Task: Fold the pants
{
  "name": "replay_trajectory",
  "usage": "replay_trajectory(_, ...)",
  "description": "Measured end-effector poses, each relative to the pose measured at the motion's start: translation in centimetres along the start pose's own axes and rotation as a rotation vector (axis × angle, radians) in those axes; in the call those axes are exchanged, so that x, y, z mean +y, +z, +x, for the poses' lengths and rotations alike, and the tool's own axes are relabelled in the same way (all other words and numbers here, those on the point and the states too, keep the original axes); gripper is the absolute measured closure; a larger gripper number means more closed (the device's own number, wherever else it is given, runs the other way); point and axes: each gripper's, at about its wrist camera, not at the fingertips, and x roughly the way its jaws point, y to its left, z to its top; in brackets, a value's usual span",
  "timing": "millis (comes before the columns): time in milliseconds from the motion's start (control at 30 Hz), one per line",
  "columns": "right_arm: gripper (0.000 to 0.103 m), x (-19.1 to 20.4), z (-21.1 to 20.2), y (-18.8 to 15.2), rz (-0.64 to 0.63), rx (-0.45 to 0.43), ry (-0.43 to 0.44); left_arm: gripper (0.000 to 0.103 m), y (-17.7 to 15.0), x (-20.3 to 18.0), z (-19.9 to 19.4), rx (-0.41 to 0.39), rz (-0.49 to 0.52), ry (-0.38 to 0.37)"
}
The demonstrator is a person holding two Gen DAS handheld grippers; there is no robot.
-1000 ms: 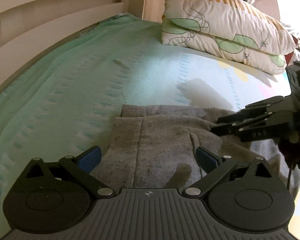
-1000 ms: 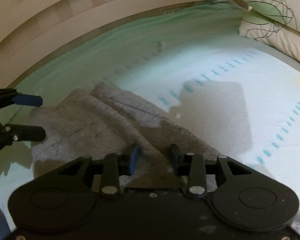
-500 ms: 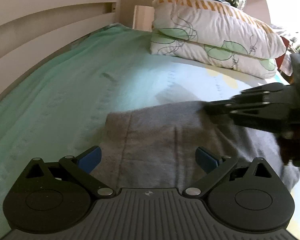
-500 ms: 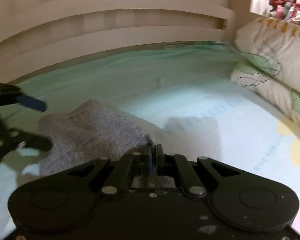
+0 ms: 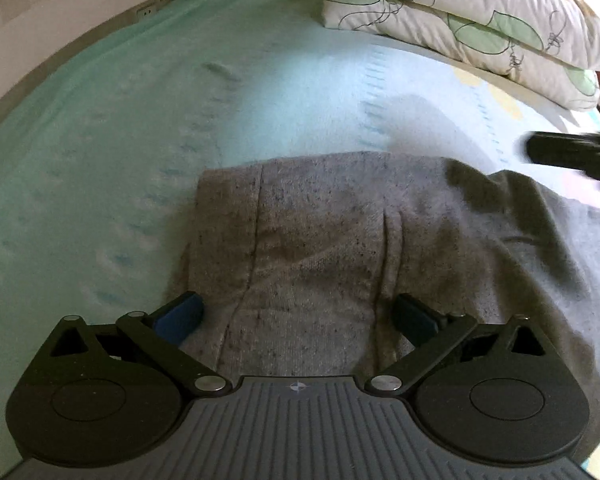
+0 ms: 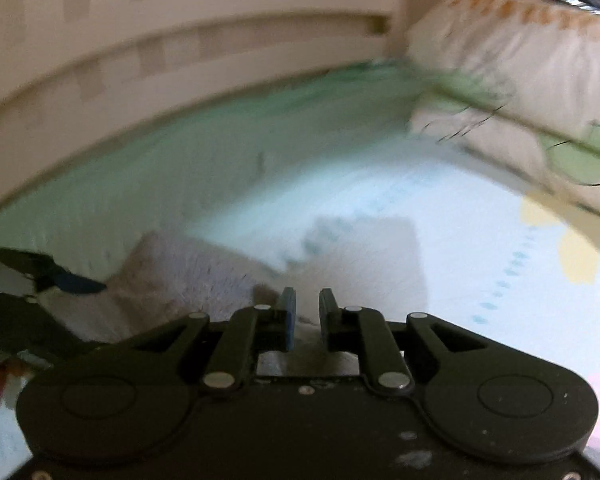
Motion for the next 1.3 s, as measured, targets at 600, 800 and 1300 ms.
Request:
replay_trajectory(600, 0.082, -0.6, -19.8, -17.8, 0.344, -0.034, -0.147, 0.001, -9.8, -13.9, -9.2, 0.000, 0.126, -0.215)
replay_trajectory(800, 0.082, -1.9, -21.7, -22.0, 0.430, -0.057, -0.201, 0.001, -13.2, -18.9, -8.1, -0.010, 0.205, -0.130)
replay_trajectory(1300, 0.081, -3.5, -23.7, -22.1, 0.494, -0.165, -0.178, 0.001, -10.8, -19.0, -6.0, -0.115, 0.108, 0.117)
